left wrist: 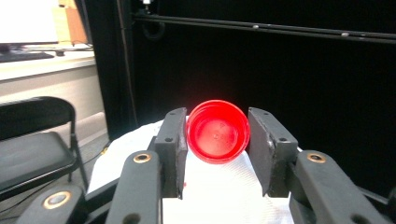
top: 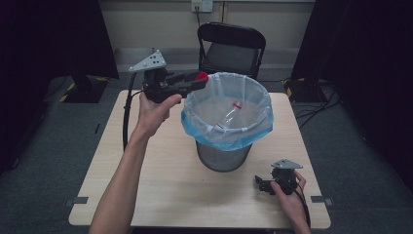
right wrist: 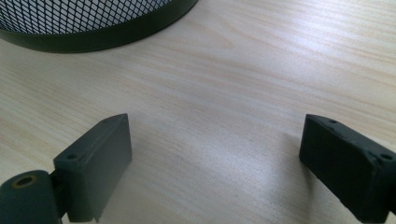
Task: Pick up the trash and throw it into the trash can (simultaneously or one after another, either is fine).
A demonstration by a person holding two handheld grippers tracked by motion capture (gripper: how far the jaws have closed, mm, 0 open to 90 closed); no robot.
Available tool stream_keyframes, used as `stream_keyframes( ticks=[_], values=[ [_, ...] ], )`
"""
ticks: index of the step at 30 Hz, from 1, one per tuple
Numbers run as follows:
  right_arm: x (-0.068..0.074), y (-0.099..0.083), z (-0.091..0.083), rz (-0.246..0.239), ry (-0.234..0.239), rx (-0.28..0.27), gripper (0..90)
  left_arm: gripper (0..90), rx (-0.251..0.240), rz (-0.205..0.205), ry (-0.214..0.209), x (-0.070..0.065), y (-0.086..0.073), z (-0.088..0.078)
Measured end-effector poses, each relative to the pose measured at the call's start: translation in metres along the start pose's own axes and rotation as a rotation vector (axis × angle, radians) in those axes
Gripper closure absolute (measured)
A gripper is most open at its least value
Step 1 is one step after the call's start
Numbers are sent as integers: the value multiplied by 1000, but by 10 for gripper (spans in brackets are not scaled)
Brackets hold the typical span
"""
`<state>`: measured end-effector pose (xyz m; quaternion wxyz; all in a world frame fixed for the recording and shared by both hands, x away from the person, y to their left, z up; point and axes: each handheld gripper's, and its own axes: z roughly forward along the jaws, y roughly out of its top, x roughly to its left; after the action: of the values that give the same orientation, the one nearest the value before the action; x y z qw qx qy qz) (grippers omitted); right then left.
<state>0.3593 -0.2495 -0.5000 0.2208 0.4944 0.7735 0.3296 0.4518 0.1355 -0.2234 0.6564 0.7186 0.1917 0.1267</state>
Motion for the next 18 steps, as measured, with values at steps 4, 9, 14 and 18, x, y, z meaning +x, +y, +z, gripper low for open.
stream_keyframes(
  ticks=[4, 9, 14, 18],
  values=[
    [0, 0, 0, -1, 1, -1, 85, 592, 2, 2, -36, -7, 4, 10],
    [0, 0, 0, 1, 0, 0, 85, 591, 10, 7, -68, -12, 8, 20],
    [0, 0, 0, 0, 0, 0, 85, 591, 34, -2, -103, -15, 6, 30],
    [0, 0, 0, 0, 0, 0, 85, 590, 76, 10, -115, -17, 2, 36]
  ],
)
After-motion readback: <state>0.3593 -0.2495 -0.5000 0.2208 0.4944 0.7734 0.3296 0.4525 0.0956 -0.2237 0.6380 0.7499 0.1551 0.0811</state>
